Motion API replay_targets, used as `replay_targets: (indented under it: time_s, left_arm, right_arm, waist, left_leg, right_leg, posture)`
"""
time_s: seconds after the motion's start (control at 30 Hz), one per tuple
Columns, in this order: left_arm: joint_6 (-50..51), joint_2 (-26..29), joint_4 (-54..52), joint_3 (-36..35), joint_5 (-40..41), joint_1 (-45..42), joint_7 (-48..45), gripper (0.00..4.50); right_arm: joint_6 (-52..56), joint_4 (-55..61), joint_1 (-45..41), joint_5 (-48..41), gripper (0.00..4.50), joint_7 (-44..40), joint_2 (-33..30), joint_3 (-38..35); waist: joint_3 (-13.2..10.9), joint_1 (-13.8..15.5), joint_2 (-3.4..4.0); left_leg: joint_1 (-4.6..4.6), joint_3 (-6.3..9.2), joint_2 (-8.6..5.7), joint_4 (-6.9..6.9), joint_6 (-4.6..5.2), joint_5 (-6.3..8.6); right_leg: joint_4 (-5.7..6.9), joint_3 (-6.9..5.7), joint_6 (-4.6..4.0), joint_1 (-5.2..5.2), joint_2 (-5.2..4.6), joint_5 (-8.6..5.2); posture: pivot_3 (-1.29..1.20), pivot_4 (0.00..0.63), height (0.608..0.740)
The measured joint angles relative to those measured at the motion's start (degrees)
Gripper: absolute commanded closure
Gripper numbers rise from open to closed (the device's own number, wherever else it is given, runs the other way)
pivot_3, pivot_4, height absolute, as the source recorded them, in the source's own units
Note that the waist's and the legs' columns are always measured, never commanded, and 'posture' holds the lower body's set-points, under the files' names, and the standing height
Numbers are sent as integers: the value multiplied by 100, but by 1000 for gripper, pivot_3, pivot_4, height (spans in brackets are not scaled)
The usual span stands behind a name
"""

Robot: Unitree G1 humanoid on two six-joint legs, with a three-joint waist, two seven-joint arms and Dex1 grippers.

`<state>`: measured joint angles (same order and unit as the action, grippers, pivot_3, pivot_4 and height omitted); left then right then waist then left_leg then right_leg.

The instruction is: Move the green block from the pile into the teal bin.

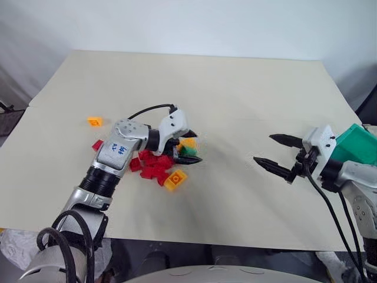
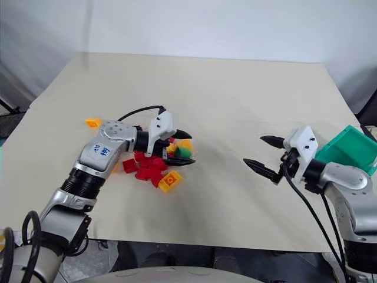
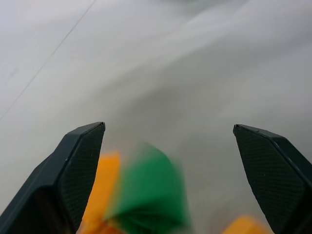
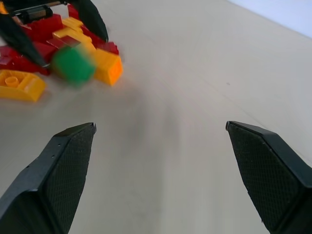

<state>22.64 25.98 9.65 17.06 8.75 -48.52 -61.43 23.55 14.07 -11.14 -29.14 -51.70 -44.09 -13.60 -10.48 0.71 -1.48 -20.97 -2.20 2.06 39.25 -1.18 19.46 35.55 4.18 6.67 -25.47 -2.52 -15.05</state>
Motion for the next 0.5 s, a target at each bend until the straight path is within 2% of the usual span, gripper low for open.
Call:
replay_targets:
  time_s: [0.13,0.27,0.5]
  left_arm:
    - [-797,-61,171,398,-608,3,183,21]
    - [-791,-237,434,205,-555,6,405,21]
    - [-859,891,218,-1009,314,858,-387,21]
  right_arm:
    - [-9,-85,1,18,0,1,2,17]
    - [-16,-32,63,12,0,22,2,-2]
    - [324,466,855,-164,0,22,-215,-448]
  waist:
    - [0,3,0]
    - [0,-13,0]
    - [-1,-125,3]
  left_leg:
    - [0,-4,-3,0,1,0]
    - [2,-4,-3,0,5,0]
    - [32,7,-13,-14,12,5]
  right_leg:
    - [-1,5,4,0,-2,2]
    - [-3,7,5,-1,-1,3]
    - [8,39,2,0,8,1]
  posture:
    - [0,150,740]
    - [0,150,740]
    - [0,150,740]
